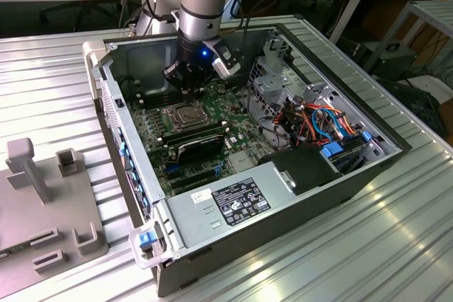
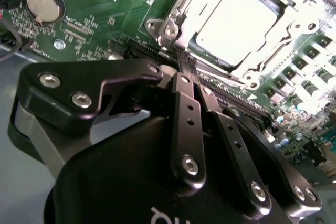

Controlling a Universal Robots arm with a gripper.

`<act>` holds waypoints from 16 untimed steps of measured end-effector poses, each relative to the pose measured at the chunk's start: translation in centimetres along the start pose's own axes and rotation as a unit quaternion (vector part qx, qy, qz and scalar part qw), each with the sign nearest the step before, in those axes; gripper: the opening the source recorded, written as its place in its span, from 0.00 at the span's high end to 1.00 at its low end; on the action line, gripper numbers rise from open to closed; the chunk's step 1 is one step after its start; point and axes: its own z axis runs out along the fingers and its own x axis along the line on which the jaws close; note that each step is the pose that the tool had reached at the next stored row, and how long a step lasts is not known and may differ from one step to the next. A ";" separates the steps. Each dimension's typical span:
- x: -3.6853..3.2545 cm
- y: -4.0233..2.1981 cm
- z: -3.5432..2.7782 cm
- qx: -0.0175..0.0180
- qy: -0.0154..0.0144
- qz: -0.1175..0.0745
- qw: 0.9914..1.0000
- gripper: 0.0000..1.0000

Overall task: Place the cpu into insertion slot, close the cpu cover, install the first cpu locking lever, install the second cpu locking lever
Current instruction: 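Install the first cpu locking lever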

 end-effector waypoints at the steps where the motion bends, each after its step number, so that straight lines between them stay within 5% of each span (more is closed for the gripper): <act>1: 0.00 0.00 -0.01 0.000 0.000 0.000 1.000 0.89; 16: 0.00 -0.25 -0.03 0.000 0.000 0.000 1.000 0.89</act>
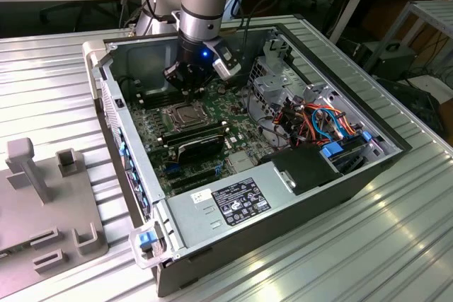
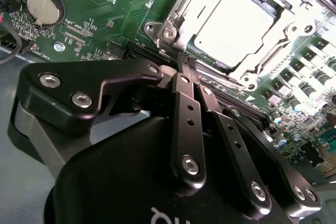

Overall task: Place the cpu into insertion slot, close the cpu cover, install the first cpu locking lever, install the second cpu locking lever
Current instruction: 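Install the first cpu locking lever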

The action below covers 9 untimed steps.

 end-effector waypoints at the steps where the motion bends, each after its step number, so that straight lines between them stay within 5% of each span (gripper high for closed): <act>1: 0.00 -0.01 0.00 0.000 0.000 0.000 1.000 0.89; 9: -0.01 -0.17 0.00 0.000 0.000 0.000 1.000 0.89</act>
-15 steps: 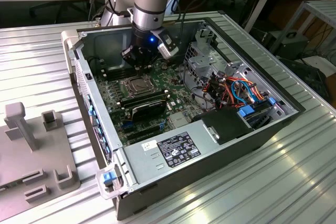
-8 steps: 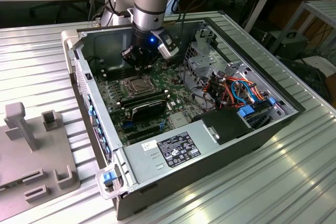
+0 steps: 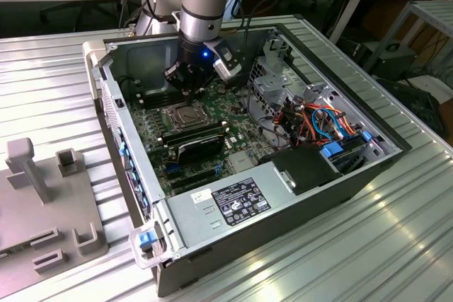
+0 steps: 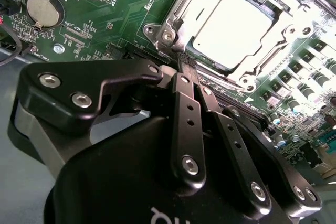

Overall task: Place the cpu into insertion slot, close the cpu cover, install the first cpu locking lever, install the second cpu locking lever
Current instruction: 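Install the first cpu locking lever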

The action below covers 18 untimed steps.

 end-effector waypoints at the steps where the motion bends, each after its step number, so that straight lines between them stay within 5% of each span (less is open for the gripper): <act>1: 0.00 -0.02 0.00 0.000 0.000 0.000 1.000 0.89; 18: -0.10 -0.28 0.05 0.001 0.000 0.000 1.000 0.89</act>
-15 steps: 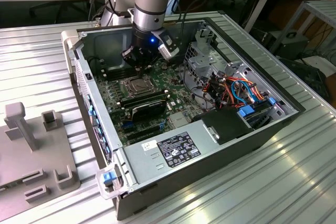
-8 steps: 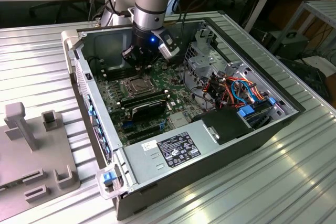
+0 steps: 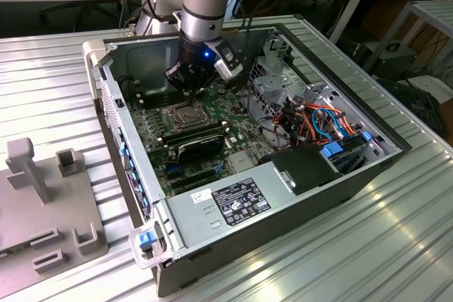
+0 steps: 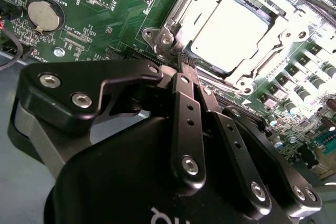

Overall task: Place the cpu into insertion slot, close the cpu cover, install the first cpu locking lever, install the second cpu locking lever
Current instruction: 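Install the first cpu locking lever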

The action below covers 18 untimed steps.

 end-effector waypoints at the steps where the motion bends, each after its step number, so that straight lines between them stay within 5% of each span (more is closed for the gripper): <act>1: -0.02 -0.01 0.13 0.001 0.000 0.000 1.000 0.89; 18: -0.13 0.52 0.49 0.002 0.000 0.000 1.000 0.89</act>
